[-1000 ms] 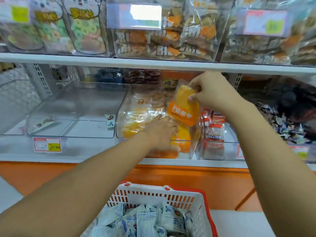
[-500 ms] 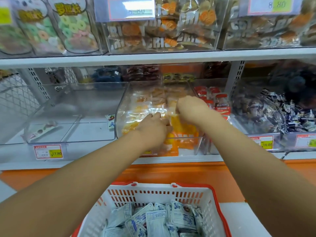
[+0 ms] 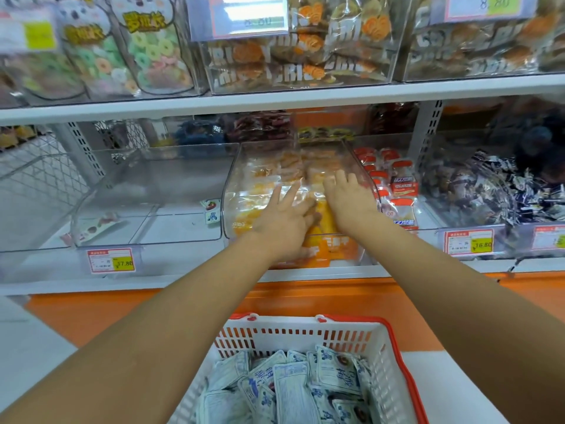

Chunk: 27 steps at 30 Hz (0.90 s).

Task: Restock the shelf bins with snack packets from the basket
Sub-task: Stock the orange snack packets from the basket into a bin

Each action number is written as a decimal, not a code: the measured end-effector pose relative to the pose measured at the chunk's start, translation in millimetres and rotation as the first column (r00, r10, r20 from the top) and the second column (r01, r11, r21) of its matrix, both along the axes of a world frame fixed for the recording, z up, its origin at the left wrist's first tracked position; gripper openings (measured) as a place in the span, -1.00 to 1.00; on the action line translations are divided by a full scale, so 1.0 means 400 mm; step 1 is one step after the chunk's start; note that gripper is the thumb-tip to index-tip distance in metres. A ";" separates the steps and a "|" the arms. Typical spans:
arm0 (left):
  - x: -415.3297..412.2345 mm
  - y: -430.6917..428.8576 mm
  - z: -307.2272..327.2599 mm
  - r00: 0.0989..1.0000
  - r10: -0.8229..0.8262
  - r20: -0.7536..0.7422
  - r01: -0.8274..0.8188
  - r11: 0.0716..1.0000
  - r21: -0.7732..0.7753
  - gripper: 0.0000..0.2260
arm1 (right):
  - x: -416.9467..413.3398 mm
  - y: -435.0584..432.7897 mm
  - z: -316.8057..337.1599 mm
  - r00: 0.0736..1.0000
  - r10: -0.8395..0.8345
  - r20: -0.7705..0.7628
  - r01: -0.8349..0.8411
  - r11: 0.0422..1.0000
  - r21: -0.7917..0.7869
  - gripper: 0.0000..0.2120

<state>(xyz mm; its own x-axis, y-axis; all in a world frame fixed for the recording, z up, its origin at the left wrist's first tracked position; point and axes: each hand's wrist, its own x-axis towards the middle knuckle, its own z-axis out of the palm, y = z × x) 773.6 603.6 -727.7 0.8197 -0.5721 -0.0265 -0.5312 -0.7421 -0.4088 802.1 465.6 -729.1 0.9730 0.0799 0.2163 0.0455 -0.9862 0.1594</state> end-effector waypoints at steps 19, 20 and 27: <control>-0.409 0.305 -0.422 0.797 0.199 -0.570 -0.390 0.890 -0.235 -0.68 | -0.435 0.059 -0.375 0.791 0.234 -0.566 -0.206 0.972 0.115 -0.94; -0.426 0.316 -0.448 0.759 0.177 -0.627 -0.409 0.878 -0.248 -0.68 | -0.462 0.052 -0.429 0.713 0.245 -0.657 -0.213 0.968 0.130 -0.93; -0.539 0.262 -0.570 0.761 0.092 -0.643 -0.231 0.963 -0.136 -0.43 | -0.558 -0.026 -0.600 0.424 0.211 -0.881 -0.239 0.964 0.116 -0.52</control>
<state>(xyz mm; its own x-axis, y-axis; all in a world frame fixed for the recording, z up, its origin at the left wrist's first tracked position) 557.9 708.6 -955.9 0.7398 -0.4827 -0.4687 -0.4804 -0.8667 0.1342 579.0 455.2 -969.3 0.5825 0.3170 -0.7484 0.3940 -0.9155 -0.0811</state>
